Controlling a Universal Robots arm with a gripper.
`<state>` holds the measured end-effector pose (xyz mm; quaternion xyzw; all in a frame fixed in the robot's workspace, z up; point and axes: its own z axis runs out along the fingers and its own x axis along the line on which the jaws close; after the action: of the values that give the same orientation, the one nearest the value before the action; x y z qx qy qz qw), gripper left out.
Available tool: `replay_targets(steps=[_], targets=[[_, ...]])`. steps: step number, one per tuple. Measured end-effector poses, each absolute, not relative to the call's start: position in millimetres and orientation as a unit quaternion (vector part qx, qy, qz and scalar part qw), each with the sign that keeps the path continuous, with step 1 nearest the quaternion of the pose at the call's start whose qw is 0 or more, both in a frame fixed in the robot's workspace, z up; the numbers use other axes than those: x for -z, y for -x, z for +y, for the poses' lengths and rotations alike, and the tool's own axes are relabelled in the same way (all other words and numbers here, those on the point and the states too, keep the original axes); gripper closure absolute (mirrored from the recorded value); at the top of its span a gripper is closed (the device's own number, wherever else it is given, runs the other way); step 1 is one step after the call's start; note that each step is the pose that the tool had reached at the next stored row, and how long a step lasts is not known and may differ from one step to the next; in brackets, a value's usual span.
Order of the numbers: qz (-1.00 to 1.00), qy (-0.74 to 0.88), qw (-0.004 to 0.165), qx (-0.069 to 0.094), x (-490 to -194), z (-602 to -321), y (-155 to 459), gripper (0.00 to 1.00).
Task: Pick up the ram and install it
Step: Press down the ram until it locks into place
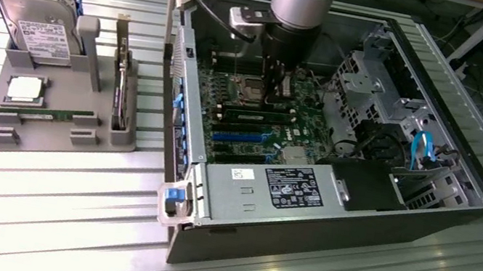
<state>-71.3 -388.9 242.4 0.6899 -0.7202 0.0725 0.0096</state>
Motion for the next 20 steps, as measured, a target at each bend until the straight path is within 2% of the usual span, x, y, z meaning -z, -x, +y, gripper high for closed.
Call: replay_targets(steps=[8, 9, 10, 17, 20], targets=[[-0.72, -0.689, 0.005, -0.079, -224.7, -389.1, 74.8, 0.89], [-0.72, -0.689, 0.003, -0.078, -230.4, -388.6, 74.5, 0.89], [-0.72, -0.689, 0.005, -0.079, -248.0, -388.9, 74.7, 0.89], [-0.72, -0.689, 0.005, -0.079, -285.7, -388.9, 74.7, 0.89], [-0.72, -0.689, 0.005, -0.079, -292.5, -388.9, 74.7, 0.89]])
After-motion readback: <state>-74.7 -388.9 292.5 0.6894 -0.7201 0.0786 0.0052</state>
